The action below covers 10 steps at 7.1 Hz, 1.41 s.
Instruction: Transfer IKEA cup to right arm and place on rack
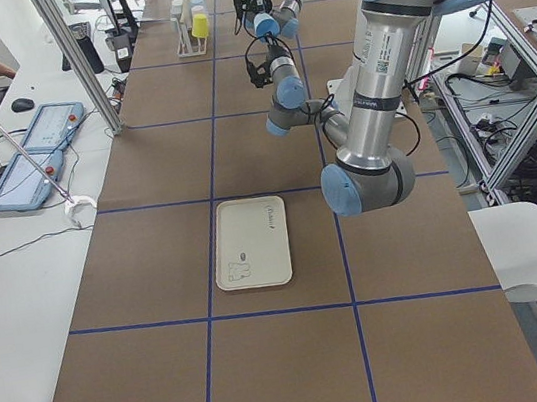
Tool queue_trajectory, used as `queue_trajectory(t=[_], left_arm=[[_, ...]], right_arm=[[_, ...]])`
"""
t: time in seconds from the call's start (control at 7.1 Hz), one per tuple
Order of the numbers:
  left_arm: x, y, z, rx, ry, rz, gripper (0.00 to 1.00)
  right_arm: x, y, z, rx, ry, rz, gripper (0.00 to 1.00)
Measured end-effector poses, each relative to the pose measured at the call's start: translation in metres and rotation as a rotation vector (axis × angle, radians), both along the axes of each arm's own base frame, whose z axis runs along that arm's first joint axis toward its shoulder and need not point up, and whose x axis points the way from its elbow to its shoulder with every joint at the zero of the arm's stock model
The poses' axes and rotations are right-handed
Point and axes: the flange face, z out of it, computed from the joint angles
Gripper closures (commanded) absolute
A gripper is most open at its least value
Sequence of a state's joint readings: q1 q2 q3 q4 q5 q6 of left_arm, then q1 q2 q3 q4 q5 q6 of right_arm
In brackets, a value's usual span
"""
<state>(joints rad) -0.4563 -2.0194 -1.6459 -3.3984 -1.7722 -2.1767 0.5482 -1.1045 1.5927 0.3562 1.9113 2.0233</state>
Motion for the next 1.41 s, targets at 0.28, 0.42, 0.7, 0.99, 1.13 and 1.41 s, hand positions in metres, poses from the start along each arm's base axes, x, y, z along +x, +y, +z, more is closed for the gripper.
queue_trajectory(t=[0.28,0.42,0.7,0.99,1.13,1.41], left_arm=[[0.0036,-0.0014,-0.0004,-0.001,-0.003,0.000,1.00],[0.0044,-0.0017,0.0003,-0.001,-0.004,0.001,1.00],[0.0052,-0.0020,0.0010,-0.002,-0.005,0.001,1.00],[0.0052,-0.0020,0.0012,-0.001,-0.005,0.001,1.00],[0.0052,-0.0020,0.0012,-0.002,-0.004,0.002,1.00],[0.0057,-0.0016,0.0014,-0.002,-0.005,0.003,1.00]], right_arm=[[-0.0002,0.0019,-0.0006,0.003,-0.004,-0.004,0.01],[-0.0005,0.0027,-0.0007,0.005,-0.006,-0.006,0.01],[-0.0010,0.0032,-0.0008,0.005,-0.006,-0.006,0.03],[-0.0019,0.0025,-0.0021,-0.002,-0.006,-0.002,0.05],[-0.0021,0.0021,-0.0025,-0.006,-0.007,0.000,0.05],[-0.0025,0.0014,-0.0027,-0.013,-0.010,0.006,0.05]])
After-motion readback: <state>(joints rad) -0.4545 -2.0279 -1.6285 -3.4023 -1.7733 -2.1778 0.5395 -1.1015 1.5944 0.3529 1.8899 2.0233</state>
